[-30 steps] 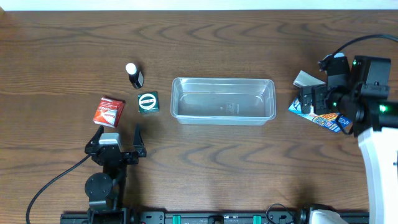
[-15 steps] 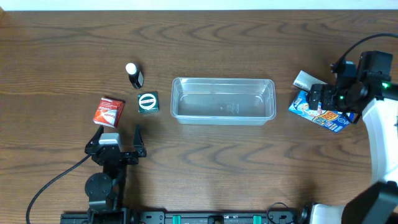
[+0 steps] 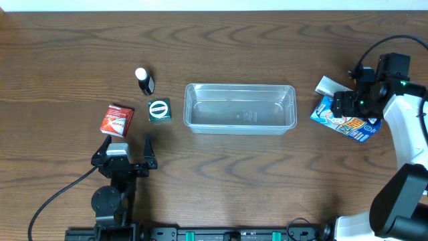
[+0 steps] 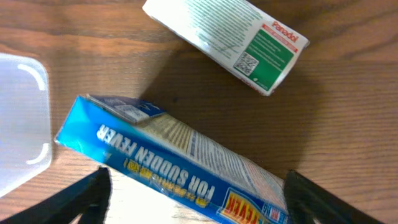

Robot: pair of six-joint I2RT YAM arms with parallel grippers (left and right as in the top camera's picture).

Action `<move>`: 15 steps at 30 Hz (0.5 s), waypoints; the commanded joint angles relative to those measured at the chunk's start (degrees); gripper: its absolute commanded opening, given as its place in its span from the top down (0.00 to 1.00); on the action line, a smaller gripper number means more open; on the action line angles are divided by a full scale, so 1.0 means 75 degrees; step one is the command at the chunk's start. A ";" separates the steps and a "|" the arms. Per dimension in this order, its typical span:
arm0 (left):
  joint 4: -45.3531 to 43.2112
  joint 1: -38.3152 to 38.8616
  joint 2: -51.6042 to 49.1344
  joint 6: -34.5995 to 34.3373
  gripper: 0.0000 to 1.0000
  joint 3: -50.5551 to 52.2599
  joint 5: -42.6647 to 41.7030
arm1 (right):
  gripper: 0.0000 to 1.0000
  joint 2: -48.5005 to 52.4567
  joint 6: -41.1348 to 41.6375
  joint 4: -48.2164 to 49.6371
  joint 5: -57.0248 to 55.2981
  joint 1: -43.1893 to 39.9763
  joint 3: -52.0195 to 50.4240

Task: Pack container
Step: 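Reach right gripper to the blue fever-patch box and grasp it, then carry the blue box with right gripper and lower it into container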

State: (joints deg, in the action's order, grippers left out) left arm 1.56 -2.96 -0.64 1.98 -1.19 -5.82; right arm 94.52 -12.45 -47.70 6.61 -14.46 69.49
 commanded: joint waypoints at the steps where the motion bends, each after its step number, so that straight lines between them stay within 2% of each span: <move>1: 0.0265 -0.0038 0.0003 0.0108 0.02 0.0128 -0.0111 | 0.28 0.0239 -0.0385 0.0006 -0.0140 -0.0035 0.0134; 5: 0.0268 -0.0038 0.0003 0.0108 0.02 0.0128 -0.0111 | 0.49 0.0361 -0.0382 -0.0044 -0.0143 -0.0035 0.0131; 7: 0.0268 -0.0038 0.0003 0.0108 0.02 0.0128 -0.0111 | 0.68 0.0379 -0.0379 -0.0082 -0.0143 -0.0035 0.0131; 12: 0.0265 -0.0038 0.0003 0.0108 0.02 0.0128 -0.0111 | 0.99 0.0379 -0.0376 -0.0108 -0.0140 -0.0035 0.0131; 15: 0.0268 -0.0038 0.0003 0.0108 0.02 0.0128 -0.0111 | 0.99 0.0376 -0.0376 -0.0181 -0.0137 -0.0035 0.0134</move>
State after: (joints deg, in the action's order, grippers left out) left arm 1.56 -2.96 -0.64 1.98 -1.19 -5.82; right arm 97.01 -15.00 -48.71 7.09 -14.48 69.69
